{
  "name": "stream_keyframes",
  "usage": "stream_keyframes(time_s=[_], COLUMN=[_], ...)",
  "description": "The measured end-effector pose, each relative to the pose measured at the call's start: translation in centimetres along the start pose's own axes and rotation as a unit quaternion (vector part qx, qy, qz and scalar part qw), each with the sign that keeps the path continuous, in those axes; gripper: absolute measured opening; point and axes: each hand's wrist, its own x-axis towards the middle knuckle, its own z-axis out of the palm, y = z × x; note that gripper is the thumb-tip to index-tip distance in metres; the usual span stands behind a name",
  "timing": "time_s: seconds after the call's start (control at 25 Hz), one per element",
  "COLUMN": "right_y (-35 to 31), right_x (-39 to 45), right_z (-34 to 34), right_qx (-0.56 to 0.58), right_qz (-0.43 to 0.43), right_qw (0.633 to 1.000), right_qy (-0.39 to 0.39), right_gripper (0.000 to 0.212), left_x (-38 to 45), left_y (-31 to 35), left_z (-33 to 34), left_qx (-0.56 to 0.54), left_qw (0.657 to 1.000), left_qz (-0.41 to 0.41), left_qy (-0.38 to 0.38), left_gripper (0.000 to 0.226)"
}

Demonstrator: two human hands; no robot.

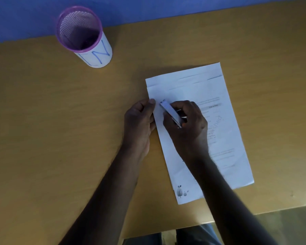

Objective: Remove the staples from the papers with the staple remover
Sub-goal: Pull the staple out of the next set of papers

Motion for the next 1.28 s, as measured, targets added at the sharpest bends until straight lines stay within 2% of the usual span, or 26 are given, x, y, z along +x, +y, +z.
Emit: stream_keyframes(time_s=[0.52,0.8,1.28], right_y=[0.3,0.3,0.0], right_x=[0.3,0.2,1.2], right_z=[0.3,0.7,0.6], right_qx=[-0.047,-0.055,-0.004], right_qz=[-0.020,-0.025,0.047], right_qw=[0.999,0.998,0.998], right_qy=[-0.017,-0.001,-0.039], right_gripper=[0.016,0.018,0.023], left_x=[0.1,0.3,0.3], left_y=[0.0,0.0,-0.3], left_z=[0.3,0.3,0.3], left_qx=[-0.009,0.001,0.011], left_qw=[1.000,1.000,1.000], left_qz=[0.002,0.005,0.019], left_qy=[0.009,0.009,0.007], left_gripper=[0.033,0.029,0.019])
